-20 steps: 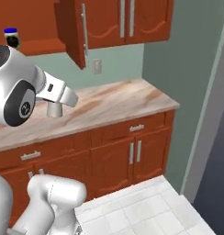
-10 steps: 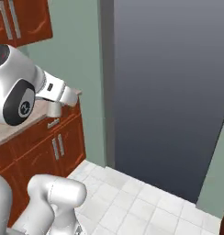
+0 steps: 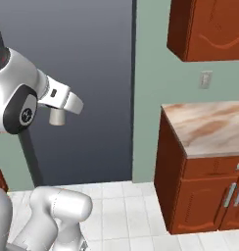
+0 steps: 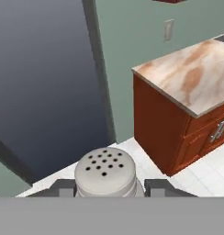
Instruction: Move the mayonnaise and shaker from the cabinet to the dining counter.
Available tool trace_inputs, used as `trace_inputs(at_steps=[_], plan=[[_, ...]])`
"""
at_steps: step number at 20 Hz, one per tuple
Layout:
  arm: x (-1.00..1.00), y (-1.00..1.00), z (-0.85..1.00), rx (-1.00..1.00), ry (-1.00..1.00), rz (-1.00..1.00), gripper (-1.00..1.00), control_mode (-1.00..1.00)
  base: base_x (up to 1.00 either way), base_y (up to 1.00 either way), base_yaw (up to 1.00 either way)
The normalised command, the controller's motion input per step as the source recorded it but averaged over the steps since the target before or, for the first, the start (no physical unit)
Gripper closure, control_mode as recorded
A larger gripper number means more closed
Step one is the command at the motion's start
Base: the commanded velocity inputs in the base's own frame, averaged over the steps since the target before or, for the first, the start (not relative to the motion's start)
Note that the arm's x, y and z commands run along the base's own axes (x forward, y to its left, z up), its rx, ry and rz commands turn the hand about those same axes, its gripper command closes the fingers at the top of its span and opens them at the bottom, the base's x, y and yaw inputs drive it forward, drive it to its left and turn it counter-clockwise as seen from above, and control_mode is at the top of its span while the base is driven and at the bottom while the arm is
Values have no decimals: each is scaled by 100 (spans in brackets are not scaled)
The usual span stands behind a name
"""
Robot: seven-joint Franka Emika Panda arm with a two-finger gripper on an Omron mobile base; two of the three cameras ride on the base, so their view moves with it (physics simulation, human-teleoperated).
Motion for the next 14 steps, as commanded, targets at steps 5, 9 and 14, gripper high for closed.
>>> trace_inputs(at_steps=[5, 9, 14], plan=[[0, 0, 0, 0, 0, 0, 100, 100, 0, -14, -90], [0, 0, 0, 0, 0, 0, 100, 100, 0, -13, -89], [0, 0, 0, 0, 0, 0, 100, 100, 0, -16, -87]])
